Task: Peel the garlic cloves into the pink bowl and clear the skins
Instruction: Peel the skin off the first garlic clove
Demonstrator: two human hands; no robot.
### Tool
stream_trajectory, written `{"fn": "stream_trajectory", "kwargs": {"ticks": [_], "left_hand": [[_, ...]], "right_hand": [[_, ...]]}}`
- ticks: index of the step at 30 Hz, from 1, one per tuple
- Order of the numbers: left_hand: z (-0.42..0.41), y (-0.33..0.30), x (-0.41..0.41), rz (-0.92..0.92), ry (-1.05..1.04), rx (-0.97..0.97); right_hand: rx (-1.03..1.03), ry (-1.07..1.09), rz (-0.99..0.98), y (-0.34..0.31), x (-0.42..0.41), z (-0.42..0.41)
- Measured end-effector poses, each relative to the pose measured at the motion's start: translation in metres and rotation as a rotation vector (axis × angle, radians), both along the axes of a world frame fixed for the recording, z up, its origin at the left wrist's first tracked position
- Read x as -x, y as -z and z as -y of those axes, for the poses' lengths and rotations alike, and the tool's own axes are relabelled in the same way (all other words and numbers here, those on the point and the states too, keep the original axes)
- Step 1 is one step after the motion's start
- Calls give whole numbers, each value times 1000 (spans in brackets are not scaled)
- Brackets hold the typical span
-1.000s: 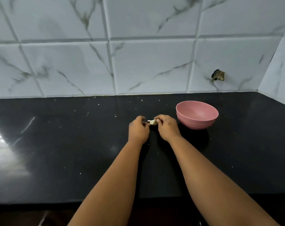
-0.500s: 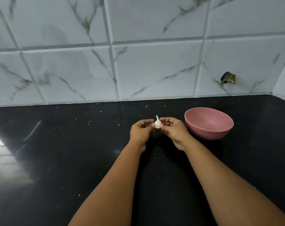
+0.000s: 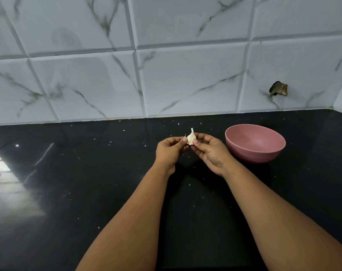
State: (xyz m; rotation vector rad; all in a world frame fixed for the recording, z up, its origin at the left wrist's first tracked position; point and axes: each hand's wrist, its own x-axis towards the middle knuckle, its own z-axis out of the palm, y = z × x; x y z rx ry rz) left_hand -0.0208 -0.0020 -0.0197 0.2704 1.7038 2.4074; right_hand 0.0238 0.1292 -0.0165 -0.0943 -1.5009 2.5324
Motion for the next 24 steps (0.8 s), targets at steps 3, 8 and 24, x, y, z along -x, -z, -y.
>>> {"fn": "stream_trajectory", "kwargs": {"ticks": [3, 8, 24], "left_hand": [[3, 2, 4, -21, -47, 151], [20, -2, 13, -265, -118, 960], [7, 2, 2, -228, -136, 374]], "right_hand": [[66, -3, 5, 1, 0, 0], [40, -27, 29, 2, 0, -2], [-118, 6, -4, 2, 12, 5]]}}
